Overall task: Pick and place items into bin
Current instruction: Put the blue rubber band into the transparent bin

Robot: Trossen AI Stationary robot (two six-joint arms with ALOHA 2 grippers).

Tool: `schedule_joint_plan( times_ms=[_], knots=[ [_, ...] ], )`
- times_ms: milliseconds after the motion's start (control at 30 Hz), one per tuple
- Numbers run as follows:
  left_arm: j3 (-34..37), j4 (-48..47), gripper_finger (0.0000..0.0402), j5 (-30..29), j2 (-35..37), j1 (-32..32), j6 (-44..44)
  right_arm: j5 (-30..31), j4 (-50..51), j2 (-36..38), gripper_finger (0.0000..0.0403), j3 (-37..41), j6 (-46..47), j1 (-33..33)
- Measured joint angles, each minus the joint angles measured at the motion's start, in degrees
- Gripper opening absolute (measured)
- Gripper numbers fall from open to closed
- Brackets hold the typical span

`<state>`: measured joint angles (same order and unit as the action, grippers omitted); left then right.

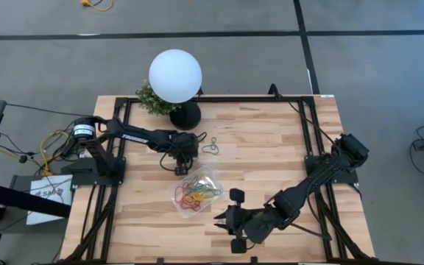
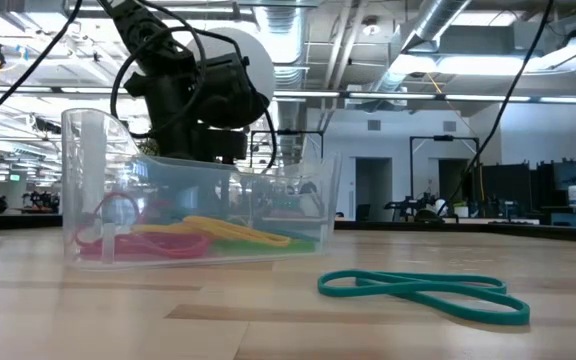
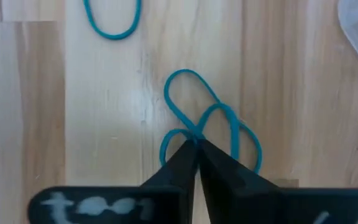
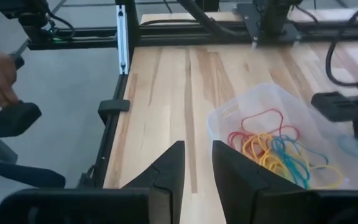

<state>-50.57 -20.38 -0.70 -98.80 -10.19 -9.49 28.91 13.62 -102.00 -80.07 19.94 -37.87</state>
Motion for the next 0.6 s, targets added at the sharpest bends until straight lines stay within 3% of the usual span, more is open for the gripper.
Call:
schedule_joint_plan(
  times_ms=[100,233,600],
  knots=[
    [-0.2,0.6,0.0009,-0.8,0.4,0.5,2.3,-0.1,2.0,0.0,0.0077,0.0,3.8,0.0],
    [-2.6,-0.6,0.0002,-6.2,2.7,2.0,3.6,-0.1,6.9,0.2,0.0077,0.0,9.4,-1.0],
    [-9.7,-7.0,0.0,-3.0,19.1,10.6,8.7,-0.4,18.1,3.0,0.0077,0.0,20.6,-3.8]
  ],
)
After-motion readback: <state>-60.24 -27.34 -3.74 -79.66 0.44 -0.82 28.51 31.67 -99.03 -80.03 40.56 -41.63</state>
